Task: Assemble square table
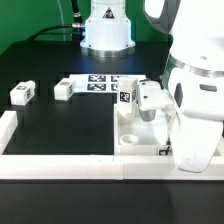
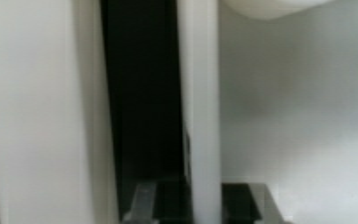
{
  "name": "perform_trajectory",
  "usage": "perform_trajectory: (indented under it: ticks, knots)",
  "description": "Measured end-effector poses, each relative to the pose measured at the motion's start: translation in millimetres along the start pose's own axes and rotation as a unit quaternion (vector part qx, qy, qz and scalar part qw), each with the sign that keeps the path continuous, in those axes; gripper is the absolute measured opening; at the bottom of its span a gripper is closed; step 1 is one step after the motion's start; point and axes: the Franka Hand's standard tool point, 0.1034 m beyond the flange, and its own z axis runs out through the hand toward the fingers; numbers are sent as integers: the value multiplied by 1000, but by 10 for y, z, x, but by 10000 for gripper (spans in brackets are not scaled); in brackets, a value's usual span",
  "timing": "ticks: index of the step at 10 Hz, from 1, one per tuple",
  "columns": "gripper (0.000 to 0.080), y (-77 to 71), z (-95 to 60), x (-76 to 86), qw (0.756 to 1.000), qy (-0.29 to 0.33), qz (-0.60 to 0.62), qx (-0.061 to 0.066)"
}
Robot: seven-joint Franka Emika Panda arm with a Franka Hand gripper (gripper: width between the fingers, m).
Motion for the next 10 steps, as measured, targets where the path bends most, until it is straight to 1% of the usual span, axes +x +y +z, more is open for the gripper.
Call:
perform_trajectory:
  ticks: [2, 3, 4, 5, 6, 7, 8, 9, 10]
  knots:
    - [63, 0, 3, -8, 1000, 0, 1, 0]
    - [241, -56, 11, -11, 1000, -3, 0, 12]
    - [378, -132, 9, -13, 1000, -7, -1, 29]
    - [378, -191, -4, -15, 999, -10, -2, 42]
    - [570, -206, -61, -35, 999, -12, -2, 47]
    - [624, -231, -116, -72, 998, -15, -1, 55]
    - [624, -228, -175, -113, 998, -17, -1, 58]
    - [645, -202, -270, -161, 998, -18, 2, 53]
    - [648, -194, -363, -214, 999, -18, 4, 48]
